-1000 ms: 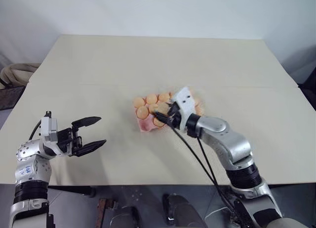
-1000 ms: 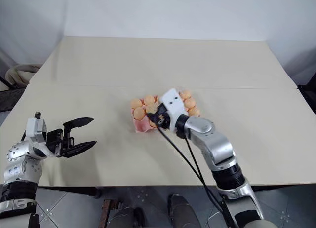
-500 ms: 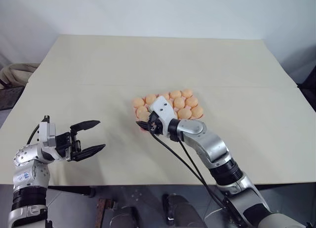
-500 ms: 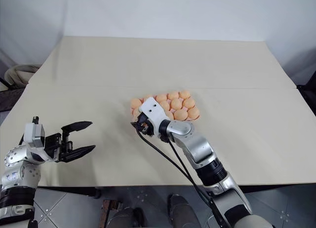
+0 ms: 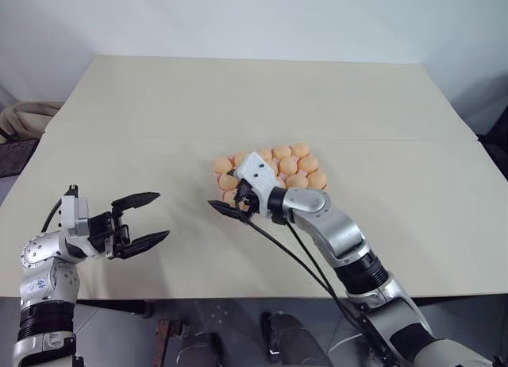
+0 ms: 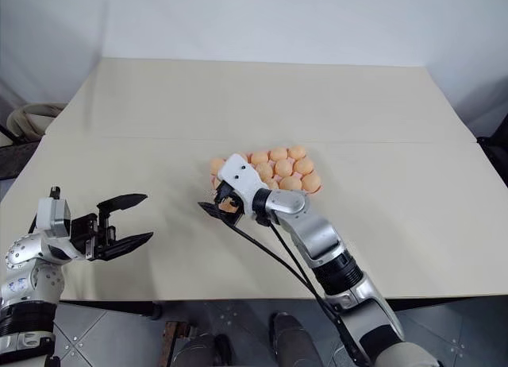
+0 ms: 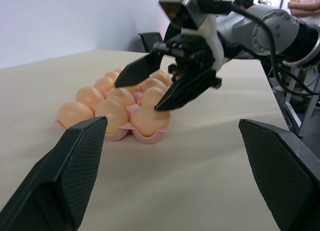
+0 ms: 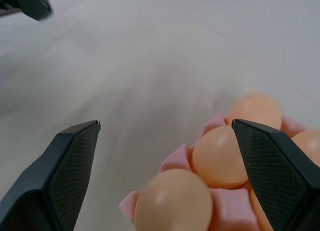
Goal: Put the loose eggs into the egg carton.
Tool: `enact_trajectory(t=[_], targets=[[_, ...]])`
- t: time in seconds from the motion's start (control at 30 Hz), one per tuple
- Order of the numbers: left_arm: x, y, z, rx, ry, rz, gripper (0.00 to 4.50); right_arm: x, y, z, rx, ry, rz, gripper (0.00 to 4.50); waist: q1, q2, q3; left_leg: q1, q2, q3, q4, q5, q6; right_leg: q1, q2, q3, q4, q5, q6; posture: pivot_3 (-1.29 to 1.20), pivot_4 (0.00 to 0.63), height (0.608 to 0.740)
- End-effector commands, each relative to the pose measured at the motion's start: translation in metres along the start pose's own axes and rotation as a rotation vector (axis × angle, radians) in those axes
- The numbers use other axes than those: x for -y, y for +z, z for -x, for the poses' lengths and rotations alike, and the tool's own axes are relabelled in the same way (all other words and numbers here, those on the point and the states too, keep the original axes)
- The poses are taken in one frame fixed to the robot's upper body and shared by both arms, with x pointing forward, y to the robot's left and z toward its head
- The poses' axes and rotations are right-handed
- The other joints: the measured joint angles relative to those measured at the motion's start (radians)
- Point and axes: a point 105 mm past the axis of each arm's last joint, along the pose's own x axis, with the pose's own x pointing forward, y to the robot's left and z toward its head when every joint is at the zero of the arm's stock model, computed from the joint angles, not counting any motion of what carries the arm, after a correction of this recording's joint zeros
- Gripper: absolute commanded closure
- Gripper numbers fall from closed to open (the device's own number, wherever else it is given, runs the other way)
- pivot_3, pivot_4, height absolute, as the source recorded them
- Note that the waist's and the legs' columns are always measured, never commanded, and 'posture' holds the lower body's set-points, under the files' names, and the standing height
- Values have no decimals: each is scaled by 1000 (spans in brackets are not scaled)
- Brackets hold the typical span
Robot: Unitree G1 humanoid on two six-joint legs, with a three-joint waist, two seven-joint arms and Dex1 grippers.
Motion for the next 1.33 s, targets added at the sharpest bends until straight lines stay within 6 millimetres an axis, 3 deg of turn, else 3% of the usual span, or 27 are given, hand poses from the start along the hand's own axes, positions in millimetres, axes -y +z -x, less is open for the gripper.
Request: enact_trajectory(t=[0.03,0.2,0.43,0.6,0.73,0.83,0.97,1.33], targets=[[-9,4,0,-46,19,-27,0,10,34,27,131,-5,29,39,1,0,0,0,0,0,0,0,0,0,0,0,0,0,0,0,150,740],[-26,11,-2,-58,74,-33,0,36,35,78,164,-58,108,39,13,0,0,-1,0,-1,-1,-3,5,1,0,-2,-3,0,0,0,150,740],[-47,20,-6,-79,161,-5,0,80,-9,173,-57,-152,141,39,32,0,0,-2,0,-1,0,-4,5,1,0,-2,-7,0,1,0,150,740],[-55,27,-9,-97,187,51,0,94,-37,245,-222,-218,81,39,33,0,0,-2,0,0,0,-5,5,1,1,-2,-6,-1,1,0,150,740],[-58,34,-11,-94,202,80,0,99,-52,286,-306,-303,41,39,28,1,1,0,0,0,1,-4,5,3,1,-1,-5,-1,2,0,150,740],[-51,45,-14,-44,145,55,0,96,-60,303,-335,-335,10,39,27,0,1,1,0,0,1,-4,6,3,1,-1,-4,0,3,0,150,740],[-44,40,-10,-101,121,60,0,86,-68,315,-355,-330,-37,39,28,1,1,3,0,0,1,-3,5,4,1,0,-3,0,3,0,150,740],[-43,39,11,-137,127,31,0,79,-74,323,-377,-312,-66,39,31,1,1,3,-1,0,0,-3,5,4,0,1,-3,0,2,0,150,740]])
